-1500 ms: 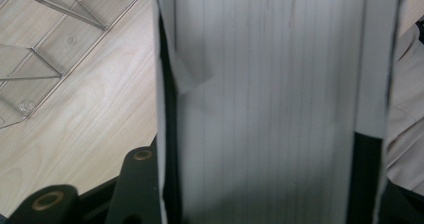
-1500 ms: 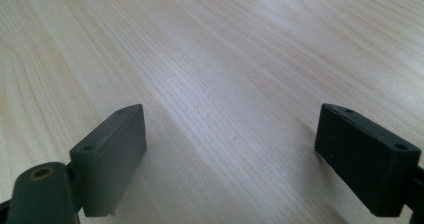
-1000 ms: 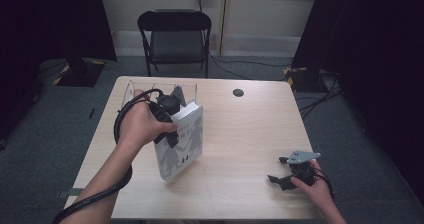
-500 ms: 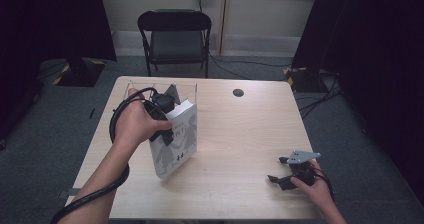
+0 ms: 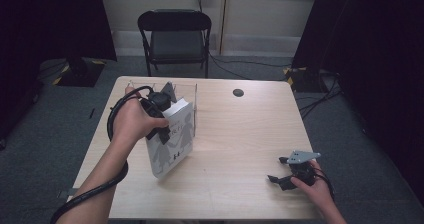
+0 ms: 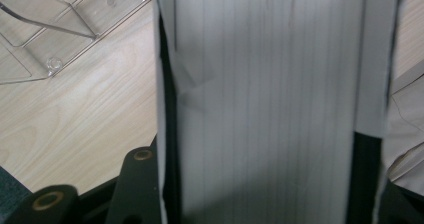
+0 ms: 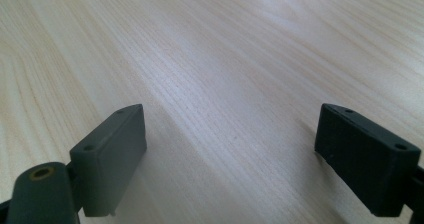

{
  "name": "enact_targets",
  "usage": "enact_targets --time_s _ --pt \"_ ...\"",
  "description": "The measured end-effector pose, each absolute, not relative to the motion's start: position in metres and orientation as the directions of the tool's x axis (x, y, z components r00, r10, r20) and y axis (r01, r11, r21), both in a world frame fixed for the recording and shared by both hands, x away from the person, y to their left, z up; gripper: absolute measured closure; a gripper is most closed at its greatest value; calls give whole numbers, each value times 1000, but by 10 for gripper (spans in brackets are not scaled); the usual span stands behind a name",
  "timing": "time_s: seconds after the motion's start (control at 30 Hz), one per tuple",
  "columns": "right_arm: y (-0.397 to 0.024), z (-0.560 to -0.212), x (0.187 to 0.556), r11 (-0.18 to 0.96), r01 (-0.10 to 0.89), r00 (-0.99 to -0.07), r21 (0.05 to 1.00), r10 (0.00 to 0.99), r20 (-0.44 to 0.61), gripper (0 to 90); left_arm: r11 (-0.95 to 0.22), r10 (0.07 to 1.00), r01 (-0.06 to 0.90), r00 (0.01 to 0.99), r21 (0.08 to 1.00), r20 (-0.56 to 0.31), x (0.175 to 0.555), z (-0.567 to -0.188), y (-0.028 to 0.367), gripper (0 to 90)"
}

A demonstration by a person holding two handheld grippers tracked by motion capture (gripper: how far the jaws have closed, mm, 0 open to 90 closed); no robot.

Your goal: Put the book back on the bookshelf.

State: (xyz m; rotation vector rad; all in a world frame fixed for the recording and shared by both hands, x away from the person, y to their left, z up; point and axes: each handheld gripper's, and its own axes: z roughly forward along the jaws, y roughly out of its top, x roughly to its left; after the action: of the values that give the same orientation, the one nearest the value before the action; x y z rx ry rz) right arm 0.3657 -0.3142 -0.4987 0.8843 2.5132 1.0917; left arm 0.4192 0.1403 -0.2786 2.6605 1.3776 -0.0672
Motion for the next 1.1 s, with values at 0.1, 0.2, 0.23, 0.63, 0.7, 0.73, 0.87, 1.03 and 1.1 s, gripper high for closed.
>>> enact_targets --time_s 0.1,0.2,0.23,0.63,0.7,0.73,0.87,1.03,1.1 --pt "-314 -499 366 532 429 -780 730 625 2 125 -548 822 829 559 112 -111 421 -279 143 529" --pt "-314 -499 366 532 429 -780 730 625 3 125 -541 827 834 550 108 -111 423 -280 145 530" --pt "-314 -499 366 531 429 -780 731 626 3 125 -547 824 830 557 110 -107 424 -280 146 530" --pt "-314 -499 366 532 429 -780 730 625 2 125 -499 853 860 509 109 -113 432 -279 148 530" --pt "-314 -499 366 532 429 -780 730 625 3 125 -502 852 858 512 108 -111 433 -279 148 530" --pt "-314 -499 366 531 428 -780 731 626 2 125 -491 857 864 501 108 -117 434 -279 148 530" --pt "-314 -499 366 531 428 -780 731 626 2 125 -488 859 865 500 113 -113 437 -279 147 530" --pt "-314 -499 366 531 429 -780 731 626 2 125 -471 869 875 482 114 -112 440 -280 145 530" --pt "-314 -499 366 531 429 -780 731 626 2 125 -457 877 881 469 120 -103 441 -279 144 530"
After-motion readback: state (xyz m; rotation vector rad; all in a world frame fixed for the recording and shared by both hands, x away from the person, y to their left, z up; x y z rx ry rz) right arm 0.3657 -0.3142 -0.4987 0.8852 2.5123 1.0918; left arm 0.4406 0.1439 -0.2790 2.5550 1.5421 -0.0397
